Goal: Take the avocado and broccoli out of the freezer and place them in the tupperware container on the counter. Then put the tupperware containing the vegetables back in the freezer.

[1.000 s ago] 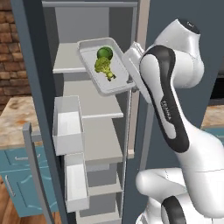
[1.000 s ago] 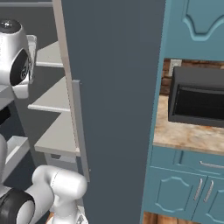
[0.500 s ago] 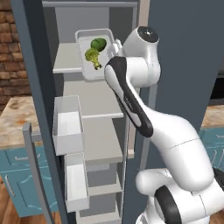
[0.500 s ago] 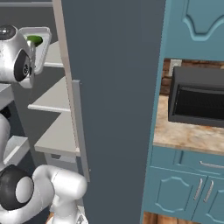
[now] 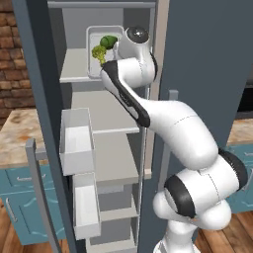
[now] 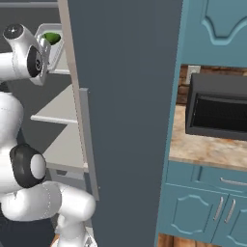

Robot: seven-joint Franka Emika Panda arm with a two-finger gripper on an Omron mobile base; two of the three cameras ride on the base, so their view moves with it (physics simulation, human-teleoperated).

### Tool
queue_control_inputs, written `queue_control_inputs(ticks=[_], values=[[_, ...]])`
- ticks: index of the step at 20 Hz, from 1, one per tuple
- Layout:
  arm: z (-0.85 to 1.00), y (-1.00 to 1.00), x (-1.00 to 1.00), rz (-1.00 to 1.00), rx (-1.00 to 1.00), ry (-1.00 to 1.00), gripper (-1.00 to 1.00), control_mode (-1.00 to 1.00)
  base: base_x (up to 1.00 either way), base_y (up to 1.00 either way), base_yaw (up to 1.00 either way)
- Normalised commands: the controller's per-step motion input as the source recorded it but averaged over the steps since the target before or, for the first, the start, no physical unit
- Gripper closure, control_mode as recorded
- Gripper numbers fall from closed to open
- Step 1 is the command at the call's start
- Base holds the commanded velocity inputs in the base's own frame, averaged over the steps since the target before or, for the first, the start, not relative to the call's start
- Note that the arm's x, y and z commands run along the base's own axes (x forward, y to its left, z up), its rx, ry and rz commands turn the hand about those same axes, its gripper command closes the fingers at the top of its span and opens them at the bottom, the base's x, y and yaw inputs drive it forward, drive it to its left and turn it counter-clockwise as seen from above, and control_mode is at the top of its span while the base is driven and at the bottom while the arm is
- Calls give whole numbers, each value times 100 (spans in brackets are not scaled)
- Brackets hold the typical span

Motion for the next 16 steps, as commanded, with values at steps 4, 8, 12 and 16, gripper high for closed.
queue_control_inputs(ticks=[4,8,12,16], values=[[0,11,87,-12,0,0,100,-100,0,0,0],[0,0,86,-6,0,0,100,-100,0,0,0],[-2,0,84,0,0,0,100,-100,0,0,0],[-12,0,74,0,0,0,100,-100,0,0,0]])
